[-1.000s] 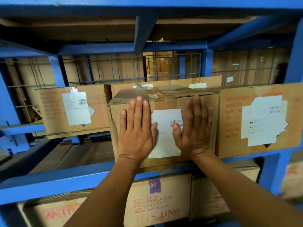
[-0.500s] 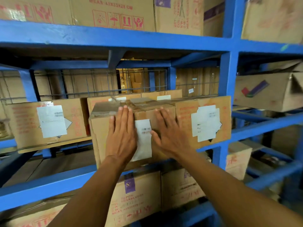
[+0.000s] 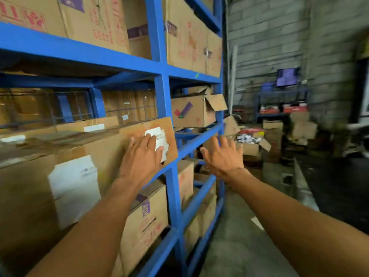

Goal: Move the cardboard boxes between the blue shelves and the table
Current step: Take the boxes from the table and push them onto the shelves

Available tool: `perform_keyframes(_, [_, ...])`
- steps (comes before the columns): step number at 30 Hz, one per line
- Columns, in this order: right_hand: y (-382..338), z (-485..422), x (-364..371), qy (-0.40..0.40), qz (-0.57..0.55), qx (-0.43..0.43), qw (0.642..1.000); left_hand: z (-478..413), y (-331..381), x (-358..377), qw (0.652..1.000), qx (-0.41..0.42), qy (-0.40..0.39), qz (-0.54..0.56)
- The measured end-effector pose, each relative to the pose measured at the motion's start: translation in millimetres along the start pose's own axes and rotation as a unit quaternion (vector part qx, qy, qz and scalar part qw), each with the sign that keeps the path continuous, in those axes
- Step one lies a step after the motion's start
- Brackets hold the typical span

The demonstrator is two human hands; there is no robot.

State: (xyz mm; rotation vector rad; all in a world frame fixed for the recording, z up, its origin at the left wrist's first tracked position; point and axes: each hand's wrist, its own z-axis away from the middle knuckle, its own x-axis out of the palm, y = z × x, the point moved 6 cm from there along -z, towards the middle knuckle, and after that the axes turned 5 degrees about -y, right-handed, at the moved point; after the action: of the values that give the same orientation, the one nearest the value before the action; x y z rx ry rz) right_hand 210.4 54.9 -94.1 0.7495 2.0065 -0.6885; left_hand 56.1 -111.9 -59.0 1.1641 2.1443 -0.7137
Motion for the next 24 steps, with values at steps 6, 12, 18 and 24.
perform_keyframes(6, [131.9,56.1,-56.6,0.018,0.071,0.174,0.982,-34.6,148.1,11.8,0.977,0.136,0.015,0.164])
perform_keyframes(12, [236.1,110.4,-132.7,0.081,0.137,0.274,0.948,-59.9,306.6,0.7,0.929,0.241,0.021,0.281])
perform_keyframes(18, [333.2,157.5,-184.9,0.109,0.178,0.371,0.905,-75.4,441.0,-28.0,0.887,0.321,0.039,0.331])
perform_keyframes(24, [401.1,221.1,-204.5,0.101,0.22,0.459,0.855,-75.4,547.4,-47.9,0.834,0.387,0.035,0.392])
